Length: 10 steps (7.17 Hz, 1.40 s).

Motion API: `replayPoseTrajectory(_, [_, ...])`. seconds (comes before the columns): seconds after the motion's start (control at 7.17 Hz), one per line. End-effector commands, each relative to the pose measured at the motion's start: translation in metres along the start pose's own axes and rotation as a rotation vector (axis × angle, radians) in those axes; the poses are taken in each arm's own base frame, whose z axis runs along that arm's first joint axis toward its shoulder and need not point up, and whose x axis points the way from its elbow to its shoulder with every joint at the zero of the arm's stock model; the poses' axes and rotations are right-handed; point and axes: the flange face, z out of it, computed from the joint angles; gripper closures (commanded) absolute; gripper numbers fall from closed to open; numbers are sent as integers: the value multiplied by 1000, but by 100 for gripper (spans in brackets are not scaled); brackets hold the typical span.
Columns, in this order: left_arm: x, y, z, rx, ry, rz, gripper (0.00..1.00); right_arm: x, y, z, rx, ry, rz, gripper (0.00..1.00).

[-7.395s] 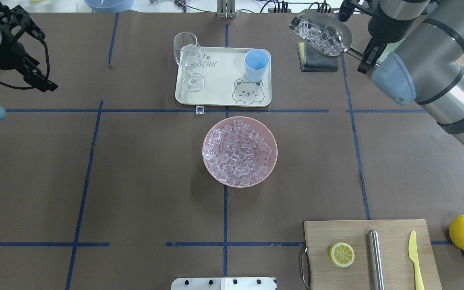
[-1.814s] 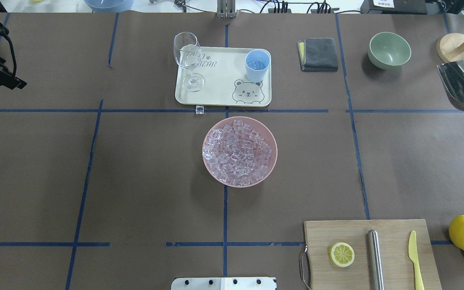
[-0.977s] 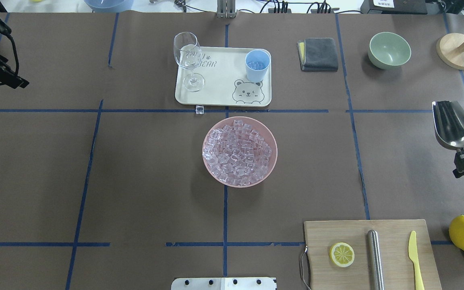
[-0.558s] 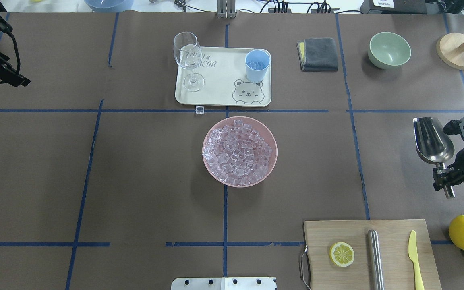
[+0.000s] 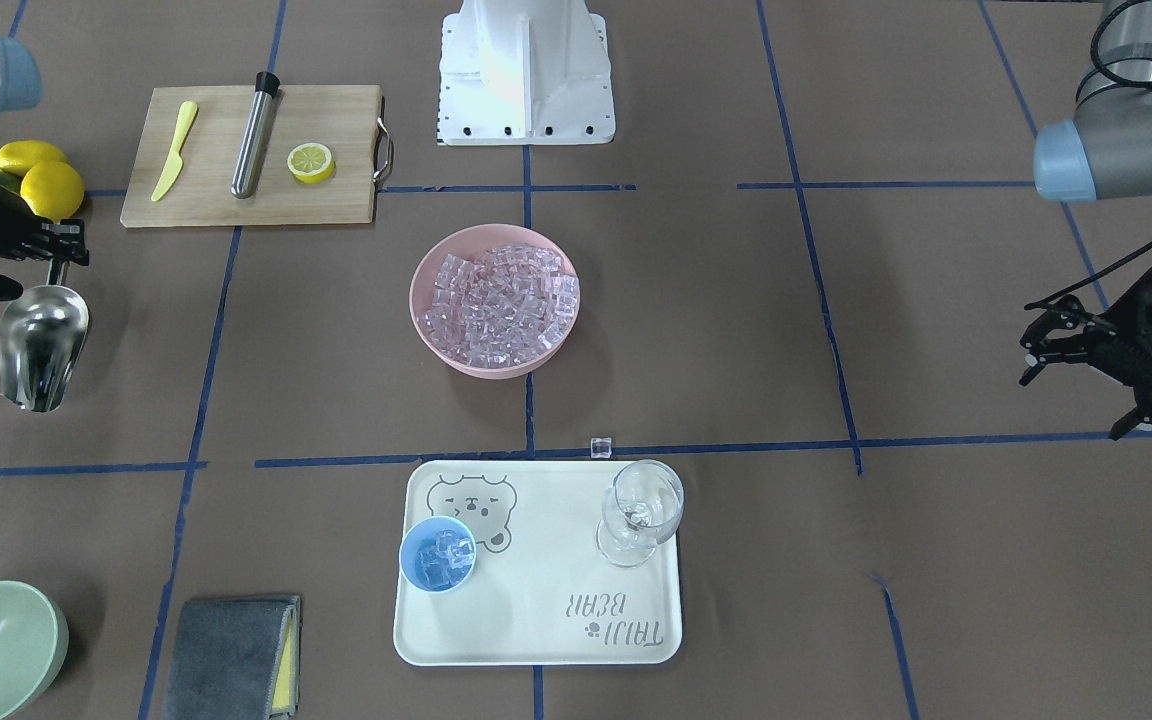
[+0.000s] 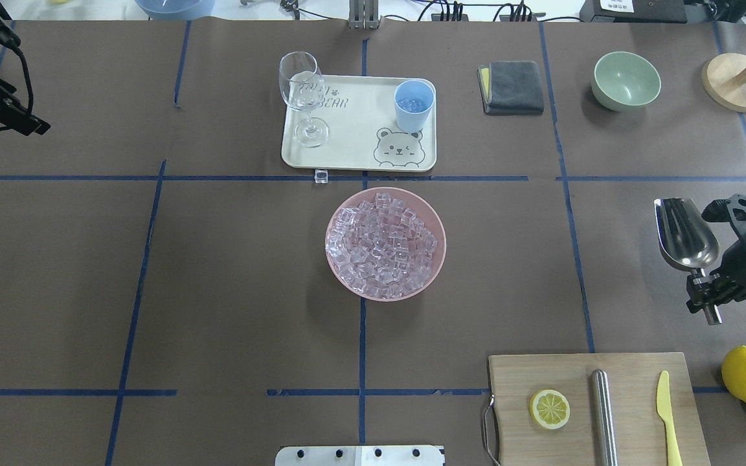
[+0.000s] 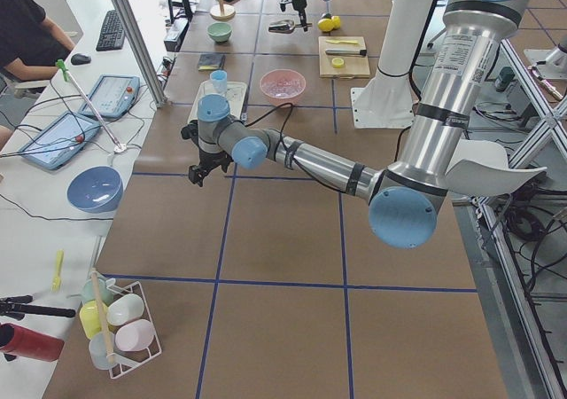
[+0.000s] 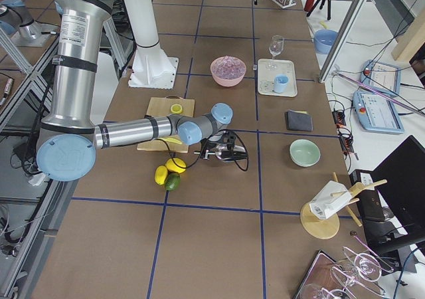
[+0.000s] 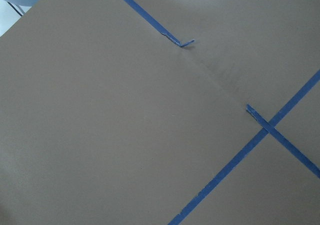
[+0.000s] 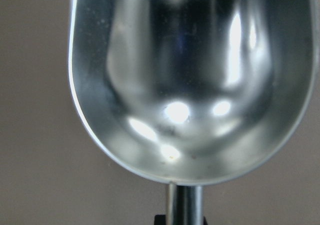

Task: Put ice in cup with scoop
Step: 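Lower the scoop onto the table and open the right gripper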

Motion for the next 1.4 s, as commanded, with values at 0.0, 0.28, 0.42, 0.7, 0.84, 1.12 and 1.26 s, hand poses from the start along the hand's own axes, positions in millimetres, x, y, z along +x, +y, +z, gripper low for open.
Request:
replayPoseTrajectory(0.0, [-1, -1, -1, 2, -2, -1, 0, -3, -5, 1, -3, -5, -5, 100])
replayPoseTrajectory(0.28, [0, -5, -3, 7, -2, 3, 0, 2, -6, 7, -11, 1, -24, 84])
replayPoseTrajectory(0.42, [0, -5, -3, 7, -2, 3, 0, 4, -6, 8, -13, 3, -26, 78])
replayPoseTrajectory(0.7, [0, -5, -4, 8, -4, 4, 0, 4, -5, 8, -15, 3, -25, 56])
replayPoseTrajectory(0.84, [0, -5, -3, 7, -4, 3, 0, 4, -5, 9, -15, 4, -20, 35])
replayPoseTrajectory(1.12, [0, -7, -4, 10, -4, 5, 0, -1, -5, 4, -7, -2, -25, 8])
replayPoseTrajectory(1.26, [0, -6, -4, 8, -4, 2, 0, -12, -2, -8, 14, -15, -47, 0])
